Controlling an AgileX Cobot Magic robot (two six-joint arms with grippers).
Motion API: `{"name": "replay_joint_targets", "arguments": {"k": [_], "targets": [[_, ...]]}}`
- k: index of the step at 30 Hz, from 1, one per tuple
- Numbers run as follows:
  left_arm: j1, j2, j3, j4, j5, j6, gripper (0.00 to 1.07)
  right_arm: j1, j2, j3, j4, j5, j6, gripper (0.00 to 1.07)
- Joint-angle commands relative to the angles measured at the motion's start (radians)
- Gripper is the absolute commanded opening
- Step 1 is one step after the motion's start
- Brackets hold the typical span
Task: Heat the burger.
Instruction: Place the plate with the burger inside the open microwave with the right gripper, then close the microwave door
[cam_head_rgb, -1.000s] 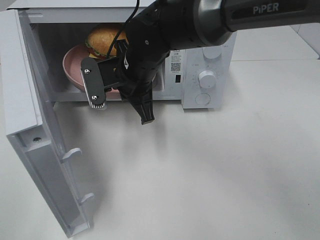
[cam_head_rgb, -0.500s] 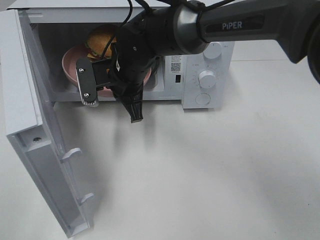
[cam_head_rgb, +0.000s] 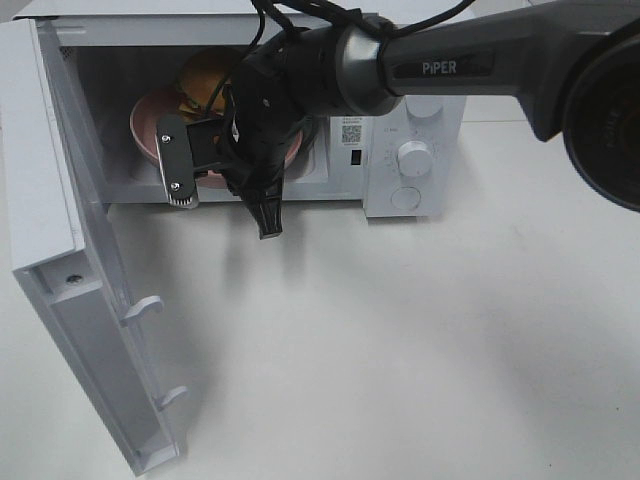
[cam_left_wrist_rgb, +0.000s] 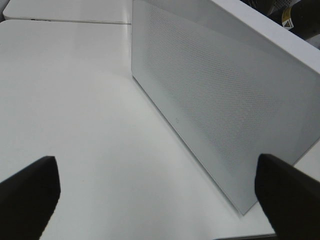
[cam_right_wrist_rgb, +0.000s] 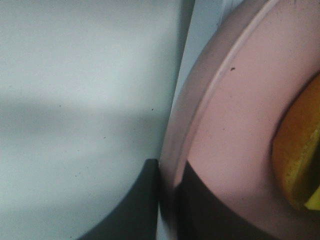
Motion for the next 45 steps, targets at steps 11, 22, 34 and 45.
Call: {"name": "replay_joint_targets", "arguments": {"k": [11, 22, 34, 45], "targets": [[0.004, -0.019, 0.004, 0.0, -0.013, -0.005, 0.98, -0.002, -0.005, -0.026, -0.025, -0.087, 0.011, 0.15], [0.004, -0.019, 0.004, 0.0, -0.013, -0.005, 0.98, -0.002, -0.005, -0.026, -0.025, -0.074, 0.087, 0.35], [0.004, -0.019, 0.004, 0.0, -0.013, -0.005, 0.98, -0.002, -0.005, -0.025, -0.031, 0.015, 0.137, 0.36], [0.004, -0.019, 0.004, 0.0, -0.013, -0.005, 0.98, -0.002, -0.028, -0.023, -0.029, 0.032, 0.147, 0.6]]}}
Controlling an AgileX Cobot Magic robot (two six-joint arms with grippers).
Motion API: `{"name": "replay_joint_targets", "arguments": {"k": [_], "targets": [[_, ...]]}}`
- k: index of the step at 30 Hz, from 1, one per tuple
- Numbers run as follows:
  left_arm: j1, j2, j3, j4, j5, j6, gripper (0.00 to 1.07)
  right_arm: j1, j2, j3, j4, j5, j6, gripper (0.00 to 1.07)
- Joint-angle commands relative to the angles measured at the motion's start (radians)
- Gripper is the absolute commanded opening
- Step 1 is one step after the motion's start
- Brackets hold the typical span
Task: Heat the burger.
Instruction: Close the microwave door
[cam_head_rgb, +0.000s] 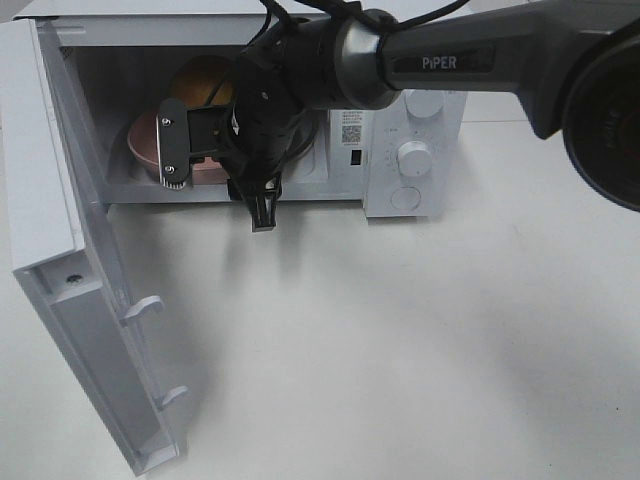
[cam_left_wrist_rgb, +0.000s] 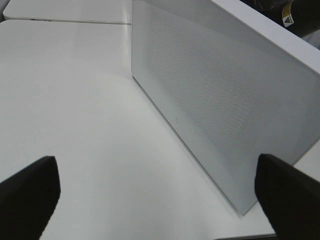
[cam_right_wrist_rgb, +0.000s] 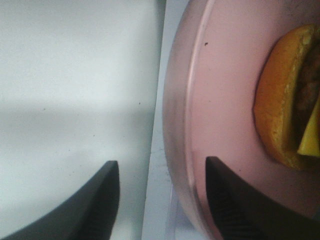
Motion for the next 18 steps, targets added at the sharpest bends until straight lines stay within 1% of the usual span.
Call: {"name": "replay_joint_targets", "arguments": {"k": [1, 2, 3, 4, 6, 7, 8, 11, 13, 16, 18], "targets": [[0.004, -0.019, 0.004, 0.0, -0.013, -0.005, 0.98, -0.002, -0.026, -0.004, 0.001, 0.004, 0.02, 0.6], [0.004, -0.019, 0.004, 0.0, -0.013, -0.005, 0.98, -0.002, -0.036, 0.012, 0.001, -0.001, 0.025, 0.67], [0.004, -0.019, 0.004, 0.0, -0.013, -0.005, 0.98, -0.002, -0.036, 0.012, 0.001, -0.001, 0.025, 0.67], [0.004, -0.019, 0.004, 0.0, -0.013, -0.005, 0.98, -0.002, -0.048, 0.038, 0.001, -0.015, 0.025, 0.72], [0.004, -0.019, 0.004, -0.001, -0.013, -0.005, 0.98, -0.002, -0.052, 0.057, 0.001, -0.028, 0.025, 0.74], [0.004, -0.019, 0.004, -0.001, -0.013, -0.005, 0.98, -0.002, -0.067, 0.089, 0.001, -0.052, 0.025, 0.76], [0.004, -0.019, 0.004, -0.001, -0.013, -0.005, 0.98, -0.002, -0.089, 0.122, 0.001, -0.085, 0.025, 0.77], [0.004, -0.019, 0.004, -0.001, -0.013, -0.005, 0.98, -0.002, -0.101, 0.141, 0.0, -0.11, 0.025, 0.77], [0.004, -0.019, 0.004, -0.001, -0.013, -0.005, 0.98, -0.002, -0.139, 0.198, -0.013, -0.167, 0.025, 0.76], [0.004, -0.019, 0.004, -0.001, -0.013, -0.005, 0.98, -0.002, -0.145, 0.207, -0.023, -0.17, 0.025, 0.76], [0.004, -0.019, 0.004, -0.001, -0.013, -0.005, 0.98, -0.002, -0.169, 0.245, -0.03, -0.185, 0.029, 0.76]]}}
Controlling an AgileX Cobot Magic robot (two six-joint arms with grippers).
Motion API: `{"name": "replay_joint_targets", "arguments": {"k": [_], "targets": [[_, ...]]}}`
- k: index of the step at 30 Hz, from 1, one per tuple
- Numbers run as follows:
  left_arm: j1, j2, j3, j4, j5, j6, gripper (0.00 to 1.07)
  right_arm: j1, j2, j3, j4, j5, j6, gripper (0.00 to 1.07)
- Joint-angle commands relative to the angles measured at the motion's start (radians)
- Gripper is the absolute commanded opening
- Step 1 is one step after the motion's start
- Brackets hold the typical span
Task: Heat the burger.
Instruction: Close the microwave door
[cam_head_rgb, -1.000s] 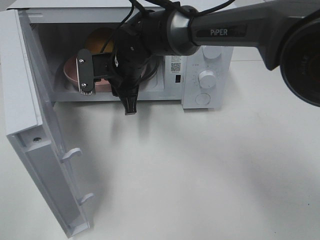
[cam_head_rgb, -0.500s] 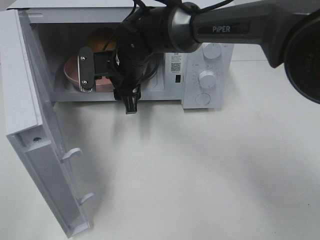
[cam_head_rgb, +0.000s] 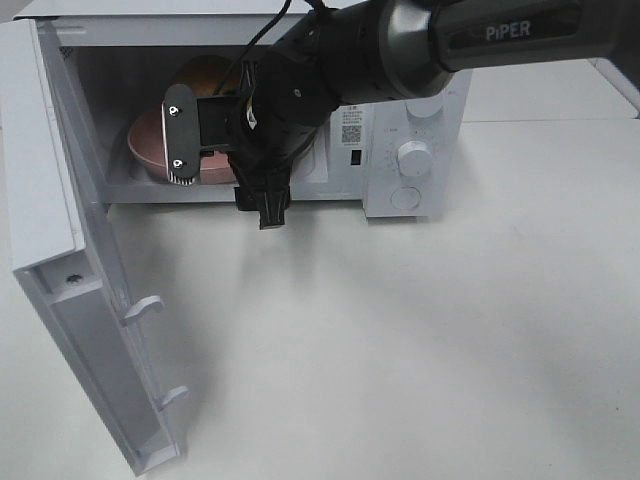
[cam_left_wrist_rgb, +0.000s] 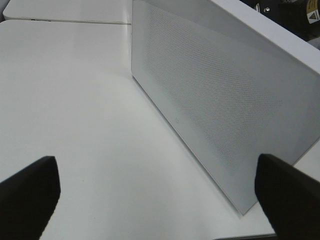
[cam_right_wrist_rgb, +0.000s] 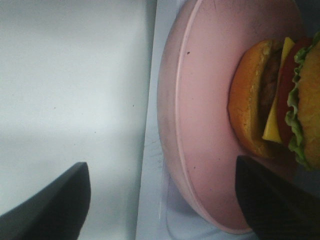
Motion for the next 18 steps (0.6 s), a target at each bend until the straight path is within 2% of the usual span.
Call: {"name": "replay_joint_targets", "arguments": {"k": [1, 5, 8, 10, 13, 18], "targets": [[0.004, -0.019, 0.004, -0.001, -0.013, -0.005, 0.98, -0.002, -0.02, 0.019, -0.011, -0.015, 0.011, 0.76], [0.004, -0.019, 0.004, -0.001, -0.013, -0.005, 0.98, 0.001, -0.071, 0.092, -0.034, -0.059, 0.042, 0.76], [0.004, -0.019, 0.004, -0.001, -0.013, -0.005, 0.98, 0.001, -0.081, 0.104, -0.035, -0.068, 0.05, 0.76], [0.004, -0.019, 0.004, -0.001, -0.013, -0.005, 0.98, 0.001, -0.128, 0.161, -0.058, -0.093, 0.098, 0.76], [0.004, -0.019, 0.004, -0.001, -0.013, -0.005, 0.98, 0.001, -0.139, 0.174, -0.064, -0.098, 0.109, 0.76], [0.004, -0.019, 0.004, -0.001, -0.013, -0.005, 0.98, 0.001, -0.227, 0.297, -0.08, -0.128, 0.198, 0.76]]}}
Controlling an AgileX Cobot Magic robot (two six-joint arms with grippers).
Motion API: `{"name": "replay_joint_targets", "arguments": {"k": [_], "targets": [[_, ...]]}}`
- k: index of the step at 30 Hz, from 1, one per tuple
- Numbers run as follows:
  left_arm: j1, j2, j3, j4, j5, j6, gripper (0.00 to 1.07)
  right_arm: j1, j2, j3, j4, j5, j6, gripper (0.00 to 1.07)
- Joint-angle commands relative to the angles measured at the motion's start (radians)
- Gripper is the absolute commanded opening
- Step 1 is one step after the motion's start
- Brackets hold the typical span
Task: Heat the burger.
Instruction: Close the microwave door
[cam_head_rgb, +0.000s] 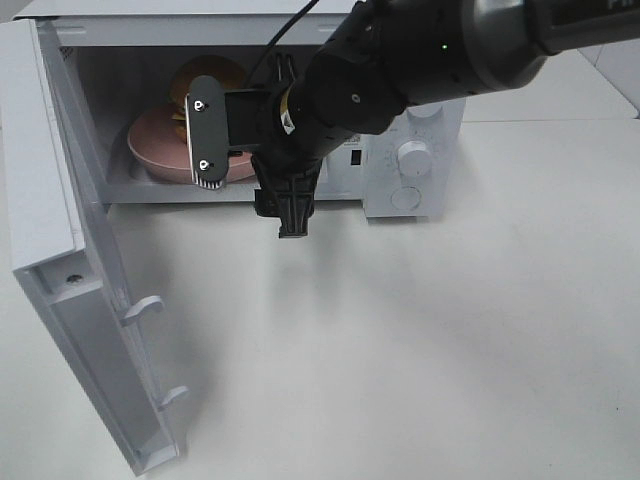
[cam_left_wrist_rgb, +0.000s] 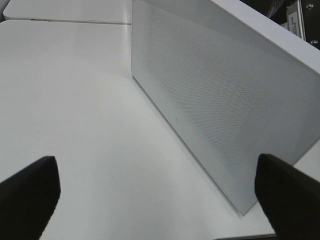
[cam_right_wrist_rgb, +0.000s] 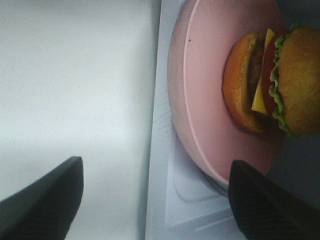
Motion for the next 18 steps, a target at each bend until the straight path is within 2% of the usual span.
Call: {"name": "replay_joint_targets", "arguments": {"k": [1, 7, 9, 10, 13, 15, 18], "targets": [[0.004, -0.019, 0.004, -0.001, -0.013, -0.005, 0.98, 0.0, -0.041, 0.044, -0.009, -0.024, 0.036, 0.76], [0.004, -0.019, 0.004, -0.001, -0.013, -0.005, 0.98, 0.0, -0.15, 0.205, -0.006, -0.07, 0.047, 0.76], [0.004, -0.019, 0.004, -0.001, -0.013, -0.005, 0.98, 0.0, -0.164, 0.223, -0.006, -0.074, 0.048, 0.76], [0.004, -0.019, 0.004, -0.001, -0.013, -0.005, 0.98, 0.0, -0.2, 0.266, -0.004, -0.082, 0.052, 0.76], [0.004, -0.019, 0.004, -0.001, -0.013, -0.005, 0.98, 0.0, -0.215, 0.283, 0.0, -0.088, 0.055, 0.76], [0.004, -0.019, 0.004, -0.001, -0.013, -0.005, 0.98, 0.0, -0.282, 0.355, 0.003, -0.095, 0.106, 0.76], [0.004, -0.019, 0.004, -0.001, -0.013, -0.005, 0.98, 0.0, -0.321, 0.402, 0.003, -0.094, 0.163, 0.76]]}}
